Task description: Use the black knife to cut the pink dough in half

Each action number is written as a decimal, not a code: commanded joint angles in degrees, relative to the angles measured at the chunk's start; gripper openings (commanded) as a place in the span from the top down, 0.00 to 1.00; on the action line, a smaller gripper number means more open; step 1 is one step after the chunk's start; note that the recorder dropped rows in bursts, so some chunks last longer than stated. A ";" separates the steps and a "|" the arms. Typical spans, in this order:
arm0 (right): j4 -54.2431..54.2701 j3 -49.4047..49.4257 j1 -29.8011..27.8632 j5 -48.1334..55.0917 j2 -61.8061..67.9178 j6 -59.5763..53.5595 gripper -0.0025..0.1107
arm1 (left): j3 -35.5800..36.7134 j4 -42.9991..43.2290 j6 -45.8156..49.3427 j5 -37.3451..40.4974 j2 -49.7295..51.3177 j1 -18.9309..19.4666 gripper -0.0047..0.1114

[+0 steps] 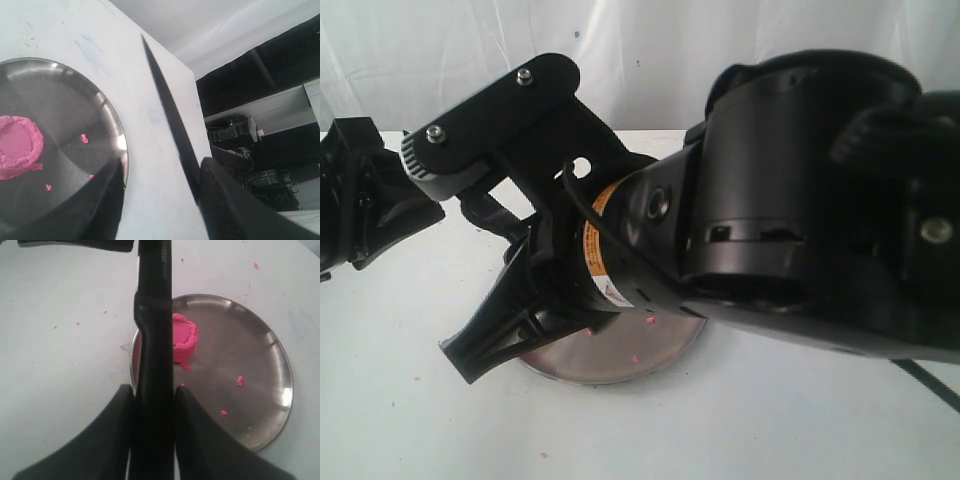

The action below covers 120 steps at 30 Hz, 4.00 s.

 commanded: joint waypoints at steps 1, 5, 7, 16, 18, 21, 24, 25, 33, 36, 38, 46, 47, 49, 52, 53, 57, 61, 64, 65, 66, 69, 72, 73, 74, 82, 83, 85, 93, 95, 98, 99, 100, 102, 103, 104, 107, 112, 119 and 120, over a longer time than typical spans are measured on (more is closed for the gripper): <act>-0.29 -0.43 0.12 -0.81 -0.08 0.33 0.97 | 0.34 -1.24 -1.76 2.59 0.02 -0.21 0.59; -0.16 -0.43 0.12 -0.80 -0.08 0.33 0.97 | 0.34 -1.24 -6.17 3.55 0.02 -0.21 0.68; -0.16 -0.43 0.12 -0.80 -0.08 0.81 0.97 | -0.04 -1.24 -7.05 3.67 0.02 -0.21 0.69; -0.16 -0.43 0.12 -0.80 -0.08 1.42 0.97 | -1.73 -1.24 -10.86 4.04 0.02 -0.21 0.69; -0.16 -0.43 0.12 -0.80 -0.08 1.52 0.97 | -1.73 -1.24 -10.86 4.04 0.02 -0.21 0.69; -0.16 -0.43 0.12 -0.80 -0.08 1.85 0.97 | -1.73 -1.24 -11.32 4.04 0.02 -0.21 0.69; -0.16 -0.43 0.12 -1.07 -0.08 2.25 0.97 | -1.73 -1.24 -11.26 3.75 0.02 -0.21 0.69; -0.16 -0.43 0.12 -1.41 -0.08 2.25 0.97 | -1.73 -1.24 -11.26 3.63 0.02 -0.21 0.69; 0.04 -0.43 0.12 -2.83 -0.08 2.93 0.97 | -1.73 -1.24 -11.26 2.25 0.02 -0.21 0.69; 0.04 -0.43 0.12 -2.83 -0.08 2.93 0.97 | -1.73 -1.24 -11.26 2.14 0.02 -0.21 0.69; 0.22 -0.43 0.12 -2.93 -0.08 2.93 0.97 | -1.73 -1.24 -11.26 2.14 0.02 -0.21 0.69; 1.02 -0.43 0.12 -3.25 -0.08 2.93 0.97 | -1.73 -1.24 -11.26 2.14 0.02 -0.21 0.69; 1.18 -0.43 0.12 -3.25 -0.08 2.93 0.97 | -1.73 -1.24 -11.26 2.14 0.02 -0.21 0.69; 1.18 -0.43 0.12 -3.25 -0.08 2.93 0.97 | -1.73 -1.24 -11.26 2.14 0.02 -0.21 0.74; 1.28 -0.43 0.12 -3.25 -0.08 2.93 0.97 | -1.73 -1.24 -11.26 2.49 0.02 -0.21 0.87; 1.28 -0.43 0.12 -3.25 -0.08 2.93 0.97 | -1.73 -1.24 -11.26 2.62 0.02 -0.21 0.92; 1.28 -0.43 0.12 -3.25 -0.08 2.93 0.97 | -1.73 -1.24 -11.26 2.99 0.02 -0.21 0.96; 1.28 -0.43 0.12 -3.25 -0.08 2.93 0.97 | -1.73 -1.24 -10.46 3.60 0.02 -0.21 0.96; 1.40 -0.43 0.12 -3.25 -0.08 2.93 0.97 | -1.73 -1.24 -9.96 3.71 0.02 -0.21 0.96; 1.40 -0.43 0.12 -3.25 -0.08 2.93 0.97 | -1.73 -1.24 -9.77 3.71 0.02 -0.21 0.96; 1.40 -0.43 0.12 -3.25 -0.08 2.93 0.97 | -1.73 -1.24 -9.74 3.71 0.02 -0.21 0.96; 1.41 -0.43 0.12 -3.66 -0.08 2.93 0.97 | -1.73 -1.24 -8.65 3.61 0.02 -0.21 0.96; 1.41 -0.43 0.12 -4.90 -0.08 2.93 0.93 | -1.73 -1.24 -8.50 3.61 0.02 -0.21 0.96; 1.41 -0.43 0.12 -5.36 -0.08 2.93 0.90 | -1.73 -1.24 -8.50 3.61 0.02 -0.21 0.96; 1.41 -0.43 0.12 -5.74 -0.08 2.93 0.86 | -1.73 -1.24 -8.50 3.61 0.02 -0.21 0.96; 1.41 -0.43 0.12 -5.97 -0.08 2.93 0.54 | -1.73 -1.24 -8.50 3.61 0.02 -0.21 0.96; 1.41 -0.43 0.12 -5.97 -0.08 2.93 0.51 | -1.73 -1.24 -8.50 3.61 0.02 -0.21 0.96; 1.41 -0.43 0.12 -5.74 -0.08 2.93 0.46 | -1.73 -1.24 -8.50 3.61 0.02 -0.21 0.96; 3.02 -0.43 -2.15 3.69 -7.05 -2.09 0.45 | -1.73 -1.24 1.04 8.42 -0.41 -0.09 0.96; 8.30 -0.43 -3.67 6.73 -10.30 -9.24 0.46 | -2.28 -1.24 4.90 12.68 -0.44 -0.09 0.96; 19.77 -0.43 -6.88 10.11 -14.57 -21.50 0.50 | -3.61 -1.24 6.72 16.82 -0.44 -0.09 0.96; 23.68 -0.43 -8.16 11.35 -15.66 -25.12 0.52 | -4.13 -1.24 6.72 17.77 -0.44 -0.09 0.96; 26.99 -0.43 -9.41 12.55 -16.61 -28.33 0.53 | -4.59 -1.24 6.72 18.13 -0.44 -0.09 0.96; 33.39 -0.43 -11.46 14.28 -17.88 -33.45 0.54 | -5.76 -1.24 6.62 19.19 -0.44 0.01 0.96; 36.55 -0.43 -12.50 15.06 -18.28 -36.44 0.54 | -6.37 -1.24 6.52 19.62 -0.44 0.12 0.96; 39.19 -0.43 -13.27 15.57 -18.61 -38.89 0.54 | -7.00 -0.60 6.52 20.12 -0.44 0.22 0.96; 48.34 -0.31 -15.01 16.40 -19.10 -45.88 0.54 | -8.04 0.57 6.52 22.50 -0.44 1.47 0.96; 47.71 -0.31 -15.01 14.14 -19.32 -46.16 0.54 | -8.38 5.84 4.80 23.72 -0.44 3.82 0.96; 49.04 1.71 -15.01 9.70 -18.97 -46.61 0.54 | -8.38 9.22 5.20 24.60 0.28 4.11 0.96; 48.71 3.16 -15.01 8.98 -18.53 -47.88 0.54 | -8.38 9.22 5.97 24.60 0.28 4.11 0.96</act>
